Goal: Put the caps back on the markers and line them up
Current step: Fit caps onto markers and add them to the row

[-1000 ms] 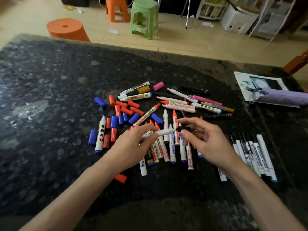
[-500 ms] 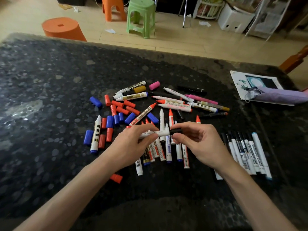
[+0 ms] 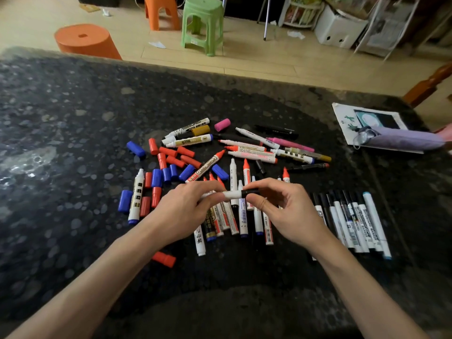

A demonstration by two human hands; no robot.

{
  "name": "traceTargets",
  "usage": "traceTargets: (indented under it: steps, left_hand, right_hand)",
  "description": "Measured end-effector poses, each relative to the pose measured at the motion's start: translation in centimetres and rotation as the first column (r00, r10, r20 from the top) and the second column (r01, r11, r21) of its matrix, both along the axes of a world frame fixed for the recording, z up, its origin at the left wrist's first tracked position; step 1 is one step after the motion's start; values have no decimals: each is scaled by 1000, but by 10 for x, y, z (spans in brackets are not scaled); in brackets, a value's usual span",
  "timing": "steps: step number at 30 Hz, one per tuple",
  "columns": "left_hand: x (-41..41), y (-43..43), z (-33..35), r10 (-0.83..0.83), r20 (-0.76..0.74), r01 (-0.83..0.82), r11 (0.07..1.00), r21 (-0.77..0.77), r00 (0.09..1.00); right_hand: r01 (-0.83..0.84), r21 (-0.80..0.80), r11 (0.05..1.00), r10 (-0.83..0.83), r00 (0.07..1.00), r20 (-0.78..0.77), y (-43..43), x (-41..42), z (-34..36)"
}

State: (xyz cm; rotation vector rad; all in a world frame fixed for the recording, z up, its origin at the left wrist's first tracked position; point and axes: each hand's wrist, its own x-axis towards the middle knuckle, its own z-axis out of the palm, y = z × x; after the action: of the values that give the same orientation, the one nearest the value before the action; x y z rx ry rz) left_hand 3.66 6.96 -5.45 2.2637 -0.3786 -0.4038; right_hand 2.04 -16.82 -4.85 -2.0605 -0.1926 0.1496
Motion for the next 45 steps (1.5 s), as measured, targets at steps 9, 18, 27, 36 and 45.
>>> traceTargets:
  steps: [9, 18, 27, 36, 45]
  left_hand:
    - [2, 14, 8, -33, -190, 31, 999, -15, 981]
    - [2, 24, 17, -24, -436, 3, 999, -49, 900]
    - [3, 43, 18, 105, -326, -91, 994, 59, 939]
    - [16, 54, 21, 291, -98, -289, 957, 34, 952]
    - [31, 93, 17, 513, -38, -512, 858, 31, 858]
  right_hand:
    - [-2, -66, 998, 9, 993, 114, 12, 5, -12]
    - [-48, 5, 999, 46, 991, 129, 20, 2, -14]
    - [34, -473, 880, 50, 985, 164, -12, 24, -23]
    - [224, -450, 865, -86, 948, 306, 36, 57, -22]
    - [86, -517, 852, 96, 944, 316, 119, 154, -24]
